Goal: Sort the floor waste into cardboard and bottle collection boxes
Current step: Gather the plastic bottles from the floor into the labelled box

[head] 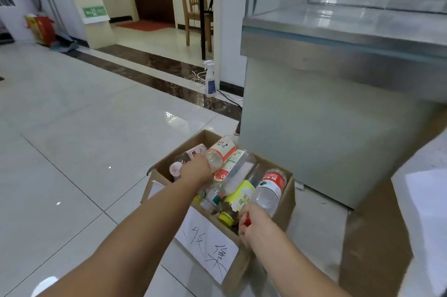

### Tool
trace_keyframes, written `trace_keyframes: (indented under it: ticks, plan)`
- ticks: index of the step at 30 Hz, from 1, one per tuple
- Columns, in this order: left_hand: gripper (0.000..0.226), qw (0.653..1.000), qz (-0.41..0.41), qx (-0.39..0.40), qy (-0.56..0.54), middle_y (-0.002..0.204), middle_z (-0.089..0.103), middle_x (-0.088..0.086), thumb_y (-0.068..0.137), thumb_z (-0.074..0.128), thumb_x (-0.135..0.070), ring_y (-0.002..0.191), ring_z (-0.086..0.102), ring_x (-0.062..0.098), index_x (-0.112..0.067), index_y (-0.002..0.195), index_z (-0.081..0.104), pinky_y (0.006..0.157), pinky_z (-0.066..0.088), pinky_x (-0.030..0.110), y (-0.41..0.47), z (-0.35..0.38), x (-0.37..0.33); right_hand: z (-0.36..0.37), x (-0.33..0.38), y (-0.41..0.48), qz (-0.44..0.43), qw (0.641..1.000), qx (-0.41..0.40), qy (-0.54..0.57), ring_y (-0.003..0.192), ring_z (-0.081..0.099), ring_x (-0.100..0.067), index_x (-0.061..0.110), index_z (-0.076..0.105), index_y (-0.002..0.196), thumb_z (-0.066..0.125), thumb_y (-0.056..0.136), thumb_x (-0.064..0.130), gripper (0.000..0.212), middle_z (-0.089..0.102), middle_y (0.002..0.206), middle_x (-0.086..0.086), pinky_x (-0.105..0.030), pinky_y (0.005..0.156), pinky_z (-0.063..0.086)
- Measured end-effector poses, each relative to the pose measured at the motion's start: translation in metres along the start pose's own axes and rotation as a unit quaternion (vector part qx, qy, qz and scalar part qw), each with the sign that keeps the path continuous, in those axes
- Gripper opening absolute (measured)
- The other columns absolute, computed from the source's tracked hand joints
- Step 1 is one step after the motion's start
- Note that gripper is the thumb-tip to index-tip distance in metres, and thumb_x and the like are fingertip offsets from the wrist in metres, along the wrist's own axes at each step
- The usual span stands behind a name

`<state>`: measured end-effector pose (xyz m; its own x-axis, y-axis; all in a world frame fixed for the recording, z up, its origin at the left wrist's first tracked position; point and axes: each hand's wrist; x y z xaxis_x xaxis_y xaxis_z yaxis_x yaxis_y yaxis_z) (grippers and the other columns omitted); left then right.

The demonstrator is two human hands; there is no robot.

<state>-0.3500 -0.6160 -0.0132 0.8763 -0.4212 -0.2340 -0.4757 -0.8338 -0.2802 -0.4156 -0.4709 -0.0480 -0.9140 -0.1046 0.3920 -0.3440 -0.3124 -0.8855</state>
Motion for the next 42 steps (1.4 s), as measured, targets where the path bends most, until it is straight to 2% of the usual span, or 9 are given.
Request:
trace_keyframes:
  ticks: [6, 14, 18, 26, 31, 34, 37, 39, 42]
  plan:
    - [0.047, 1.0, 0.0, -0.021, 0.021, 0.108, 0.066, 0.006, 0.084, 0.062, -0.008, 0.097, 0.065, 0.023, -0.01, 0.128, 0.046, 0.079, 0.056, 0.037, 0.012, 0.013, -0.007, 0.0, 0.007, 0.02, 0.019, 0.999, -0.004, -0.037, 0.016, 0.03, -0.007, 0.01, 0.048, 0.067, 0.05, 0.081, -0.009, 0.024, 0.046, 0.04, -0.002, -0.006, 0.028, 0.021]
    - [0.055, 0.98, -0.013, 0.148, 0.133, 0.132, 0.056, 0.007, 0.092, 0.061, -0.031, 0.12, 0.055, 0.027, -0.009, 0.138, 0.042, 0.103, 0.045, 0.035, 0.043, -0.016, -0.03, 0.004, 0.006, 0.033, 0.053, 0.994, 0.003, -0.096, 0.015, 0.027, -0.008, 0.01, 0.04, 0.06, 0.047, 0.085, -0.006, 0.03, 0.03, 0.022, -0.001, -0.004, 0.028, 0.019]
    - [0.053, 0.964, -0.027, 0.234, 0.122, 0.121, 0.058, 0.008, 0.093, 0.059, -0.034, 0.1, 0.056, 0.025, -0.009, 0.137, 0.045, 0.094, 0.046, 0.033, 0.045, -0.027, -0.03, 0.003, -0.009, 0.038, 0.048, 0.99, 0.016, -0.13, 0.018, 0.023, -0.008, 0.013, 0.033, 0.062, 0.045, 0.084, 0.0, 0.028, 0.026, 0.023, 0.002, -0.006, 0.029, 0.015]
    - [0.052, 0.963, 0.01, 0.206, 0.172, 0.122, 0.06, 0.008, 0.09, 0.061, -0.034, 0.1, 0.055, 0.025, -0.009, 0.134, 0.05, 0.091, 0.046, 0.033, 0.051, -0.002, -0.036, -0.002, 0.0, 0.037, 0.068, 0.996, 0.009, -0.051, 0.015, 0.03, -0.01, 0.004, 0.044, 0.058, 0.048, 0.087, -0.01, 0.032, 0.034, 0.025, -0.002, -0.005, 0.029, 0.03]
    - [0.056, 0.972, -0.001, 0.184, 0.146, 0.123, 0.058, 0.01, 0.089, 0.063, -0.033, 0.096, 0.054, 0.025, -0.007, 0.136, 0.047, 0.088, 0.047, 0.034, 0.05, 0.0, -0.031, -0.004, 0.001, 0.024, 0.086, 0.996, -0.014, -0.022, 0.044, 0.044, -0.021, -0.001, 0.05, 0.062, 0.064, 0.08, -0.011, 0.025, 0.048, 0.063, -0.012, -0.021, 0.029, 0.043]
    - [0.057, 0.977, 0.001, 0.163, 0.134, 0.124, 0.06, 0.008, 0.085, 0.067, -0.034, 0.11, 0.058, 0.028, -0.009, 0.133, 0.049, 0.094, 0.048, 0.037, 0.044, 0.001, -0.028, -0.003, -0.001, 0.019, 0.079, 0.996, 0.012, -0.043, 0.02, 0.045, -0.021, -0.003, 0.051, 0.063, 0.067, 0.081, -0.008, 0.025, 0.054, 0.053, -0.013, -0.026, 0.025, 0.042]
    - [0.058, 0.988, 0.011, 0.103, 0.113, 0.118, 0.062, 0.003, 0.079, 0.07, -0.035, 0.107, 0.061, 0.028, -0.015, 0.129, 0.05, 0.087, 0.05, 0.038, 0.039, 0.004, -0.018, -0.004, 0.0, 0.012, 0.069, 0.994, 0.01, -0.081, 0.031, 0.054, -0.025, -0.004, 0.053, 0.066, 0.066, 0.082, -0.01, 0.021, 0.057, 0.045, -0.013, -0.029, 0.023, 0.042]
    - [0.068, 0.993, 0.008, 0.093, 0.078, 0.12, 0.061, 0.003, 0.08, 0.068, -0.039, 0.107, 0.061, 0.026, -0.016, 0.137, 0.04, 0.087, 0.05, 0.038, 0.034, 0.003, -0.01, -0.005, 0.0, 0.007, 0.047, 0.992, 0.008, -0.117, 0.066, 0.057, -0.025, -0.002, 0.052, 0.073, 0.064, 0.082, -0.013, 0.018, 0.053, 0.068, -0.015, -0.03, 0.034, 0.051]
    - [0.074, 0.996, -0.009, 0.088, 0.034, 0.132, 0.056, 0.009, 0.089, 0.059, -0.041, 0.116, 0.058, 0.027, -0.011, 0.146, 0.024, 0.096, 0.048, 0.039, 0.024, -0.001, 0.001, -0.004, -0.002, 0.003, 0.016, 0.984, 0.007, -0.18, 0.097, 0.05, -0.028, -0.001, 0.053, 0.087, 0.06, 0.082, -0.017, 0.018, 0.046, 0.093, -0.018, -0.039, 0.084, 0.057]
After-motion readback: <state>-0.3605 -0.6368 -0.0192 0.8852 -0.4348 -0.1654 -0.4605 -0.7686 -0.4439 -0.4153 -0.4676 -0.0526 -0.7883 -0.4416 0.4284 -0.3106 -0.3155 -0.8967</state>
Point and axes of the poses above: each hand's wrist, its own y-axis towards the middle knuckle, its own z-axis out of the palm, x = y × z
